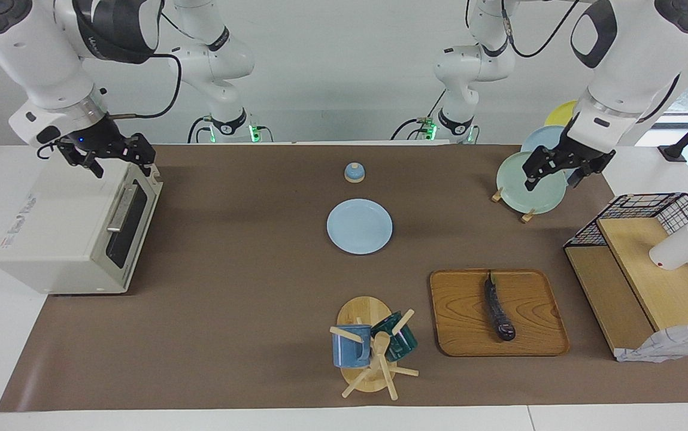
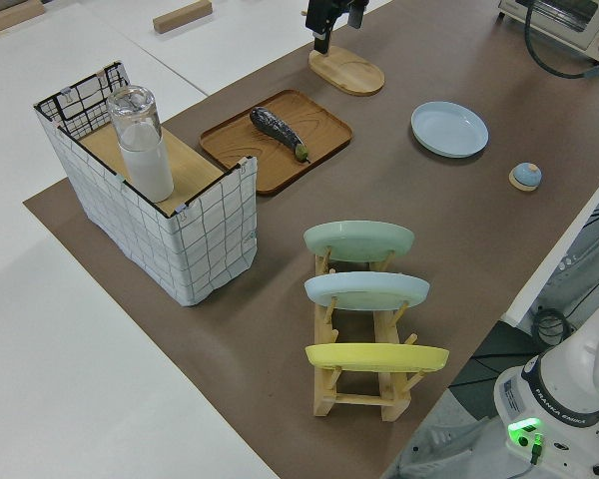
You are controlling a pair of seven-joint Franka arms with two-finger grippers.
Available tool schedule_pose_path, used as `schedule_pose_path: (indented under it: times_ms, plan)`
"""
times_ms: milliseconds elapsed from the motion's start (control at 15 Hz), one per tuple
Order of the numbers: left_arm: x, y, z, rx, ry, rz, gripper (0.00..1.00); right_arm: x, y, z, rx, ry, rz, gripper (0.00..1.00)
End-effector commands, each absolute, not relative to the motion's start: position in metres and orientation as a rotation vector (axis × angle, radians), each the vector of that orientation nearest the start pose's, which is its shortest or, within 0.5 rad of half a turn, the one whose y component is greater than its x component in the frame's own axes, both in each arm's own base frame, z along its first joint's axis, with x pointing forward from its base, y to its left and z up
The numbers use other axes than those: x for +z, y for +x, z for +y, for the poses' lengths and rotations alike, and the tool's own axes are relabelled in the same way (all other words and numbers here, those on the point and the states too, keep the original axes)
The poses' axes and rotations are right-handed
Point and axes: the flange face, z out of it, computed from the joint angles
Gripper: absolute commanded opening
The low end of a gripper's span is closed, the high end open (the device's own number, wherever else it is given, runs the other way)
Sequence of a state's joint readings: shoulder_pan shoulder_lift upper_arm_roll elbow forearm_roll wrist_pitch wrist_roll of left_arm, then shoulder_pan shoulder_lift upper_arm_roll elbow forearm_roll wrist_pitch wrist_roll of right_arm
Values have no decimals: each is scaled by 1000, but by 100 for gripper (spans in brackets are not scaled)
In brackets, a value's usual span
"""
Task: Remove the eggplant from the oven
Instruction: 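Release the eggplant on the wooden tray and retract the left gripper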
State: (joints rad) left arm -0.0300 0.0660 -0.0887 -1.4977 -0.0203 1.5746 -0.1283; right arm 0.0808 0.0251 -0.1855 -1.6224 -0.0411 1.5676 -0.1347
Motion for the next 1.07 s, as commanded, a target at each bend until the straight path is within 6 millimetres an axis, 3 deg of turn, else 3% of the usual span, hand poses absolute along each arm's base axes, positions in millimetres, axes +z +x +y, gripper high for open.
schedule_pose_path:
  times_ms: [0,200,333,533,800,1000]
  plan:
    - [618,549,-66,72,-3151,-36,100,592,560,-62,141,-3151,-29,100]
    - [597,520,-72,133,-3135,-23,100,601,558,-61,138,-3148,-26,100]
    - [587,514,-71,145,-3132,-19,100,602,559,-59,126,-3148,-33,100]
    - [586,517,-74,158,-3134,-14,100,603,558,-58,133,-3150,-33,100]
    - [607,529,-84,154,-3154,3,100,596,560,-66,147,-3149,-9,100]
    - [608,531,-84,125,-3169,-3,100,597,559,-64,149,-3135,-9,100]
